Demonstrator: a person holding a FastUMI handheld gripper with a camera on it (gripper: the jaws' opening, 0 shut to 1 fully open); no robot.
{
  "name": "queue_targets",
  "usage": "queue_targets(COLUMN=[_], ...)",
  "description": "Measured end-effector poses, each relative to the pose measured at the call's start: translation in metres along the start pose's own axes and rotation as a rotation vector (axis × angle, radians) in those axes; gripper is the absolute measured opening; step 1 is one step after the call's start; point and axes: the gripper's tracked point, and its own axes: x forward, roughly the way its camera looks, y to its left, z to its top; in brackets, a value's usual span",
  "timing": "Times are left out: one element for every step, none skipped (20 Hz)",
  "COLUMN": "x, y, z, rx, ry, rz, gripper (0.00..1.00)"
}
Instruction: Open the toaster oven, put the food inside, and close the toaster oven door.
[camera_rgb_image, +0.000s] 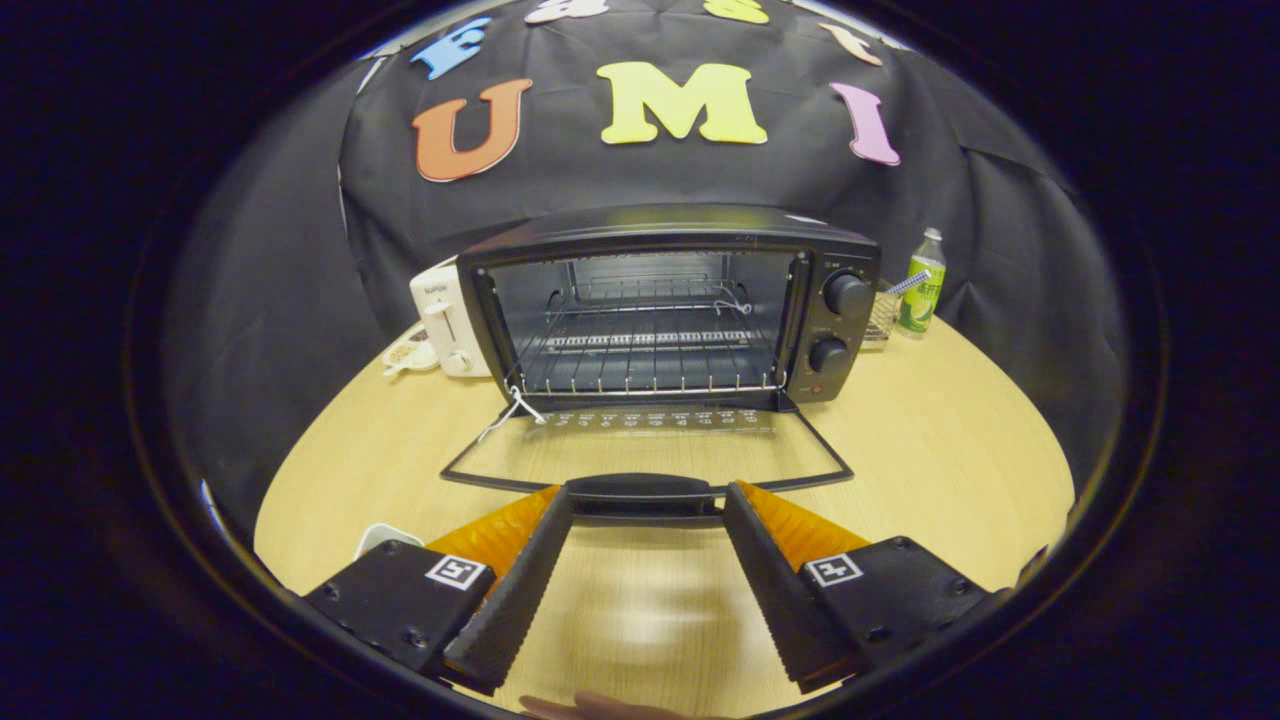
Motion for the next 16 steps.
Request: queue_targets(x=[-0.005,-0.011,-0.016,-0.021,-0.027,-0.032,-0.038,-0.043,-0.05,-0.057,-0.065,-0.074,-0.082,-0.089,-0.094,-0.097], y=[0.001,0.003,0.009,0.014,0.019,0.024,0.027,0.031,0.037,0.046,0.057,0.069,0.08,0.089,0.094,0.099], z=[0.002,0.003,0.003,0.002,0.002,0.002,0.002,0.002,0.002,-0.002,-0.006,-0.01,-0.014,-0.019,-0.023,-0.031], rx=[0.017,0.037,0.055,0.07,0.083,0.085,0.081,0.081,0.088,0.095,0.109,0.114,0.111,0.097,0.073,0.043], ry=[0.003,0.007,0.017,0.031,0.043,0.053,0.064,0.07,0.083,0.105,0.139,0.17,0.201,0.23,0.249,0.268], rz=[0.014,0.034,0.062,0.093,0.124,0.151,0.174,0.197,0.229,0.274,0.33,0.386,0.441,0.483,0.505,0.519], gripper=[1.0,1.0,1.0,1.0,0.99,0.98,0.98,0.98,0.97,0.97,0.96,0.95,0.94,0.94,0.93,0.92])
